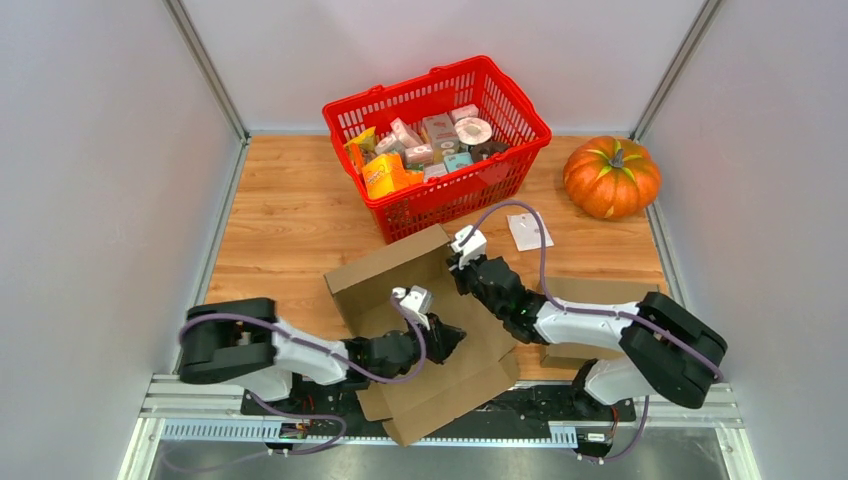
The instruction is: Fold the paper box
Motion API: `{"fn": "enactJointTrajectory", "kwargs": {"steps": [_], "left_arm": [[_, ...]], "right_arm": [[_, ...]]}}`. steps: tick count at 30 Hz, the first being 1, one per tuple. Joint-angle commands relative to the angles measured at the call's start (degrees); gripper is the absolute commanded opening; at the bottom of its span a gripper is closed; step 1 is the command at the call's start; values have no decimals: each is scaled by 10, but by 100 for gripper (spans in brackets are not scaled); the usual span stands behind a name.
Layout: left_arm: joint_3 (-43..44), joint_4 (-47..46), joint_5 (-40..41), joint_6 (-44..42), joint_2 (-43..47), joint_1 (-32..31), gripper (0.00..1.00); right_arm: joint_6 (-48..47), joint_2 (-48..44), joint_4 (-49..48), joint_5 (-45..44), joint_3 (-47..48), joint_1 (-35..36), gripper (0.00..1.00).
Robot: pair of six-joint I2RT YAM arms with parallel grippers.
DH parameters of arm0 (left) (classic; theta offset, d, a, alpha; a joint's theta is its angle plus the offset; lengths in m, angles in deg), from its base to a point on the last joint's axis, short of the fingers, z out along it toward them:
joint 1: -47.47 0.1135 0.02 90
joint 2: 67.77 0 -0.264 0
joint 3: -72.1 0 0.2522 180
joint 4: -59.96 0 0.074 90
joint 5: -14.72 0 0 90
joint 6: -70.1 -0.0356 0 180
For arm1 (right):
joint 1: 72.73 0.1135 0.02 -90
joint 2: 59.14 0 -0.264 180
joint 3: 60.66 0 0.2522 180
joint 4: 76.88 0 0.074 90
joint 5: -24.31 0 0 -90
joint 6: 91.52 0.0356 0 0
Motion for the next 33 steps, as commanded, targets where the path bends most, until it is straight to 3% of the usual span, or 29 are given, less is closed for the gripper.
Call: {"fn": "enactJointTrajectory", "kwargs": {"steps": [1, 4, 5, 6, 7, 8, 9, 11, 13, 16, 21, 28, 29, 32, 33], "left_arm": [[-3, 126, -35, -70, 186, -10, 24], [44, 365, 8, -79, 336, -16, 25], [59, 500, 27, -72, 369, -18, 25], [88, 575, 51, -62, 398, -17, 26], [103, 648, 112, -13, 449, -17, 26], [117, 790, 142, 18, 470, -17, 25], [135, 843, 164, 39, 491, -18, 24], [141, 926, 191, 53, 545, -17, 25], [142, 968, 201, 54, 587, -17, 26], [143, 1015, 209, 67, 631, -17, 29], [150, 1096, 207, 110, 670, -18, 29], [159, 1099, 140, 44, 715, -18, 32], [162, 1103, 138, 43, 723, -17, 34], [159, 1100, 122, 29, 758, -18, 37], [161, 1102, 114, 23, 764, -17, 37]], "right_arm": [[29, -37, 24, -75, -19, -1, 0], [48, -42, 24, -80, -32, -1, 0], [56, -45, 22, -85, -35, -1, 0], [61, -45, 22, -88, -40, -1, 0], [64, -45, 21, -89, -42, -1, 0], [66, -44, 21, -88, -41, 0, 0], [67, -42, 20, -85, -42, -1, 1], [67, -33, 15, -85, -41, 0, 16], [69, -26, 10, -88, -35, 0, 28], [63, -14, 9, -84, -21, -1, 37], [53, 2, 16, -84, 12, -1, 38], [52, -7, 15, -89, 15, 2, 43], [56, -7, 17, -97, 15, 1, 41], [59, 8, 1, -127, 14, 1, 2], [60, 15, -7, -126, 16, 1, 0]]}}
